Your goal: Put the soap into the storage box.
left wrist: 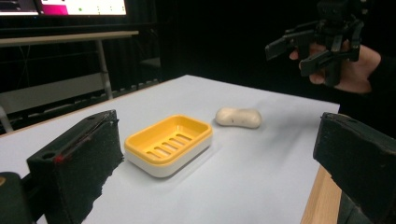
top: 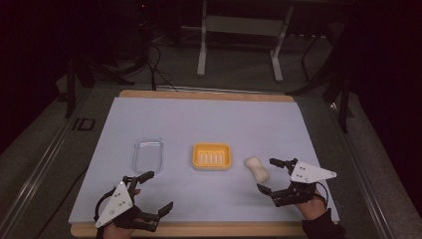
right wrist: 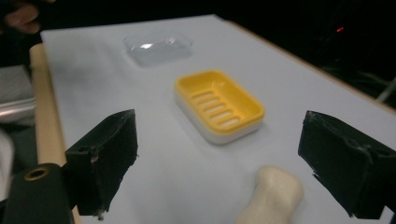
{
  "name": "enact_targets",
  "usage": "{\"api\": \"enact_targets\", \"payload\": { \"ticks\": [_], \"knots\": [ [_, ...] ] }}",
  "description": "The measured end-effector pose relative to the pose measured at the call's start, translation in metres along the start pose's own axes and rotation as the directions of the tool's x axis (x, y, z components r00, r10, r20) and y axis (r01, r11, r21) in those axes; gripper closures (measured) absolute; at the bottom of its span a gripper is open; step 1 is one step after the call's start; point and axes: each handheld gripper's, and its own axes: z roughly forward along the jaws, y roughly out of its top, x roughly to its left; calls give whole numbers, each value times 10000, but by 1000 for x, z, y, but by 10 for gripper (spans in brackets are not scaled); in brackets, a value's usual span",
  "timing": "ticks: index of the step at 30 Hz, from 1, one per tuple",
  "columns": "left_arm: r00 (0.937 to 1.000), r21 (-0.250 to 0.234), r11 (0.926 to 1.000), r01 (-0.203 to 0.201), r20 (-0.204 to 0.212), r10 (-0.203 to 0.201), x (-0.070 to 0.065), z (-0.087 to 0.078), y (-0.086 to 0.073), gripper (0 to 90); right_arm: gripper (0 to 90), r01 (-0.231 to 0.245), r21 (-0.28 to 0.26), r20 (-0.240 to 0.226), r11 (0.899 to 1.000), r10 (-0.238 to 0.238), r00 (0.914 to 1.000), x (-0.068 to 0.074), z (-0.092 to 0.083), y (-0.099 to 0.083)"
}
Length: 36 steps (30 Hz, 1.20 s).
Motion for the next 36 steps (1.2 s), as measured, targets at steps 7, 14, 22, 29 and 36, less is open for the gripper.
{"api": "enact_targets", "payload": {
  "ticks": [7, 14, 22, 29, 36],
  "knots": [
    [10000, 163, 9999, -56, 24, 56, -1, 2, -1, 12, 115, 388, 906, -690, 9951, -326, 9971, -5, -4, 1],
    [9999, 255, 9996, -100, -5, 100, -1, 2, -1, 12, 120, 705, 1828, -1031, 9806, -522, 9933, -3, -2, -1],
    [10000, 289, 9996, -52, -23, 52, 0, 2, -1, 12, 128, 1121, 3063, -1382, 9453, -723, 9878, -2, 2, 3],
    [10000, 300, 9995, -63, -28, 64, 0, 2, -1, 12, 126, 1114, 4441, -1725, 8890, -371, 9843, -5, 10, 4],
    [9999, 329, 9994, -98, -20, 98, -1, 3, -2, 12, 117, 923, 5567, -2100, 8256, 323, 9772, -12, 19, 1]
  ]
}}
